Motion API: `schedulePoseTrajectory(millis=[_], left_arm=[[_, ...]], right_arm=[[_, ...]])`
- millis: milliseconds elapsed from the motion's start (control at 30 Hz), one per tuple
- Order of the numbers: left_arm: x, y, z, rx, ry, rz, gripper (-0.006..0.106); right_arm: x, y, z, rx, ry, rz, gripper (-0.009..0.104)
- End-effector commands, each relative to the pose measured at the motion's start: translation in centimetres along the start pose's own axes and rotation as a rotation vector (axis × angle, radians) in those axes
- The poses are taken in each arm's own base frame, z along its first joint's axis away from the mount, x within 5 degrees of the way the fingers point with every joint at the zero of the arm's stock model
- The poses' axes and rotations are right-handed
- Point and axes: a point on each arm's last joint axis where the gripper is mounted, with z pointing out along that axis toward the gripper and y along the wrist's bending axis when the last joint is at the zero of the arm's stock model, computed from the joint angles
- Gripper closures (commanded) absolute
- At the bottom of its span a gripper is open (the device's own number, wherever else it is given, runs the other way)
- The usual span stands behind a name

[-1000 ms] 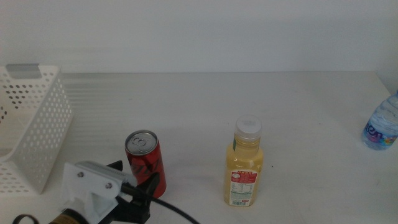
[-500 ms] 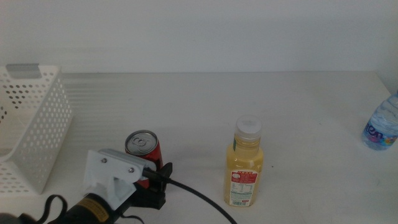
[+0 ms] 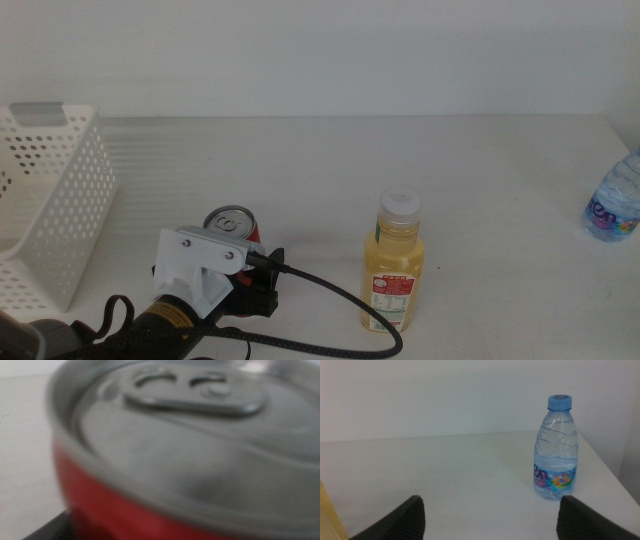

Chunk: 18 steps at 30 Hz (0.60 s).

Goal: Use arms to grab the bottles and put them into the dustbin to the left of the table.

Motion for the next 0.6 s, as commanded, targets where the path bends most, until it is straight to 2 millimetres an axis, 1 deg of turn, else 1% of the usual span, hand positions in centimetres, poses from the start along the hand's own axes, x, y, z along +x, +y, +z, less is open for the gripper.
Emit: schedulePoseTrajectory(millis=[0, 133, 233, 267, 533, 567], left_arm=[[-2.7, -0.17, -0.12, 0.004, -0.226, -0.02, 0.01], [-2.71, -0.16, -0.12, 0.001, -0.226, -0.01, 0.015], [-2.71, -0.15, -0.12, 0.0, -0.226, -0.01, 0.025], [-2.71, -0.1, -0.12, -0.006, -0.226, -0.012, 0.03], [-2.57, -0.01, -0.24, -0.011, -0.22, -0.013, 0.077], [-2.62, -0.05, -0.26, -0.011, -0.222, 0.003, 0.101]], right_arm=[[-1.11, 0.02, -0.31, 0.002, -0.111, -0.011, 0.025], [-1.11, 0.02, -0.31, 0.002, -0.111, -0.011, 0.025], [-1.11, 0.02, -0.31, 0.002, -0.111, -0.011, 0.025], [-1.11, 0.02, -0.31, 0.002, -0.111, -0.011, 0.025], [-1.11, 0.02, -0.31, 0.002, -0.111, -0.011, 0.025], [-1.11, 0.02, -0.31, 0.002, -0.111, -0.011, 0.025]])
